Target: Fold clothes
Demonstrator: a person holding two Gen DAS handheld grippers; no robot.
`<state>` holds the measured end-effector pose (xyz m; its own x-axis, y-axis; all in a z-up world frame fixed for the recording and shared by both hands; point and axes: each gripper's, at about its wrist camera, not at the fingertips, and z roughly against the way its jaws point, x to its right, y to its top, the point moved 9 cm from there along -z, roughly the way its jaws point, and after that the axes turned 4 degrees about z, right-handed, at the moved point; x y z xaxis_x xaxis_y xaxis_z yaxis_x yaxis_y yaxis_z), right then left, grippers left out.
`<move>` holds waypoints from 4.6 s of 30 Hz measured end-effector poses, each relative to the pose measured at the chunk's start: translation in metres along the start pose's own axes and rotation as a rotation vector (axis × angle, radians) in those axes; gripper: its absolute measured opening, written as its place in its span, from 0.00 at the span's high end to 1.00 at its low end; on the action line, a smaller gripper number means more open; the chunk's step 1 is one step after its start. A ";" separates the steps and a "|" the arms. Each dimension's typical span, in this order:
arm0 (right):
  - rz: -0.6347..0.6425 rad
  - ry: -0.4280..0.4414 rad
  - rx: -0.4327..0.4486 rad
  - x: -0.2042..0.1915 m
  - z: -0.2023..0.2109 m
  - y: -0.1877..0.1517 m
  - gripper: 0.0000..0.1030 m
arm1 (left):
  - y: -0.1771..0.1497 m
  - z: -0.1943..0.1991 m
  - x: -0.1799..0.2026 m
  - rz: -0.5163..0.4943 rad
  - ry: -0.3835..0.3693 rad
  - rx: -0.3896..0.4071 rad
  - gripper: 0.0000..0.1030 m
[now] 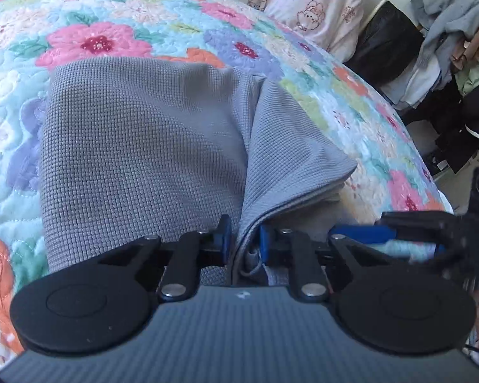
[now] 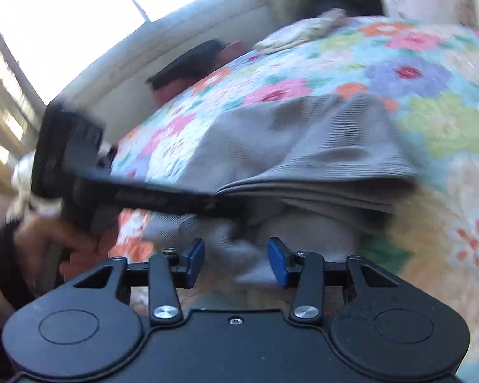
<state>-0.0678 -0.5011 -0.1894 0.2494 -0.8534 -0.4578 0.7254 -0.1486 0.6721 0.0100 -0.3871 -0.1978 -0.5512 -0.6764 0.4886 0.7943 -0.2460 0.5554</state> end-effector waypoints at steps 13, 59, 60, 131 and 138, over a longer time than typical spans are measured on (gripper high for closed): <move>-0.464 0.086 0.147 0.056 -0.010 0.026 0.33 | 0.001 0.010 0.010 -0.080 -0.014 0.049 0.92; -0.012 -0.300 0.064 0.073 -0.031 0.085 0.39 | 0.112 -0.023 -0.028 -0.110 0.048 0.067 0.81; 0.021 -0.300 0.047 0.074 -0.041 0.093 0.40 | 0.115 -0.027 -0.030 -0.107 0.048 0.057 0.92; -0.258 -0.085 -0.037 0.043 -0.054 0.018 0.65 | 0.012 0.040 -0.067 0.184 -0.008 0.054 0.77; -0.166 -0.170 -0.046 0.029 -0.045 0.029 0.65 | 0.008 0.018 -0.078 0.235 -0.001 0.020 0.38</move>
<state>-0.0109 -0.5078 -0.2093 0.0160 -0.8915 -0.4527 0.7768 -0.2740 0.5671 0.0545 -0.3236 -0.2194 -0.3515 -0.7129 0.6069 0.8957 -0.0676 0.4394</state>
